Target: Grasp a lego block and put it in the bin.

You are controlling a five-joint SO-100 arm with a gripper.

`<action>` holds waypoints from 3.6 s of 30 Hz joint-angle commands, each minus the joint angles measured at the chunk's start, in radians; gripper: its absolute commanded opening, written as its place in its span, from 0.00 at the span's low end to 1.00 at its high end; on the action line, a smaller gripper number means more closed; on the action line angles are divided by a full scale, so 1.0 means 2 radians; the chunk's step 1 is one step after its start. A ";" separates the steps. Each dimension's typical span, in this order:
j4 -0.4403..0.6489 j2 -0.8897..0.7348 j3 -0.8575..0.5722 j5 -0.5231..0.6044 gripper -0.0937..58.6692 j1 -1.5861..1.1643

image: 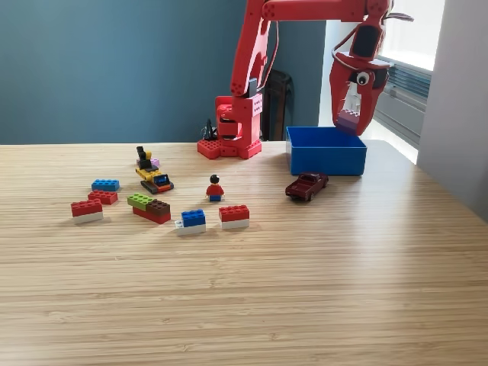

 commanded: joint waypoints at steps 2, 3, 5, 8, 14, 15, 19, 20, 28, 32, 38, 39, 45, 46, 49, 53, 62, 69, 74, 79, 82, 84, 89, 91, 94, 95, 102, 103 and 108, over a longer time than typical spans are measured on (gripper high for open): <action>0.025 0.021 0.028 0.015 0.00 -0.058; 0.026 0.021 0.035 0.015 0.00 -0.064; 0.027 0.021 0.044 0.013 0.00 -0.068; 0.027 0.021 0.054 0.002 0.00 -0.072; 0.028 0.021 0.048 -0.033 0.27 -0.074; 0.028 0.021 0.044 -0.038 0.37 -0.072; 0.028 0.021 0.027 -0.051 0.56 -0.071; 0.028 0.021 0.022 -0.054 0.57 -0.071; 0.028 0.021 -0.041 -0.058 0.42 -0.067; 0.027 0.021 -0.102 -0.051 0.09 -0.023; 0.027 0.021 -0.170 -0.061 0.00 0.107; 0.026 0.021 -0.173 -0.065 0.00 0.130; 0.025 0.013 -0.175 -0.083 0.00 0.259; 0.024 0.012 -0.176 -0.087 0.00 0.280; 0.012 0.012 -0.177 -0.106 0.00 0.337; -0.006 0.012 -0.173 -0.140 0.00 0.395; -0.029 0.012 -0.145 -0.167 0.00 0.439; -0.041 0.012 -0.125 -0.169 0.00 0.443; -0.041 0.012 -0.125 -0.173 0.00 0.446; -0.042 0.012 -0.123 -0.178 0.00 0.453; -0.046 0.012 -0.120 -0.182 0.00 0.459; -0.048 0.012 -0.117 -0.183 0.00 0.461; -0.048 0.012 -0.110 -0.183 0.00 0.466; -0.050 0.012 -0.107 -0.181 0.00 0.470; -0.051 0.012 -0.105 -0.177 0.00 0.483; -0.051 0.012 -0.105 -0.176 0.00 0.489; -0.055 0.012 -0.101 -0.171 0.00 0.543; -0.055 0.012 -0.101 -0.171 0.00 0.554; -0.062 0.012 -0.101 -0.170 0.00 0.619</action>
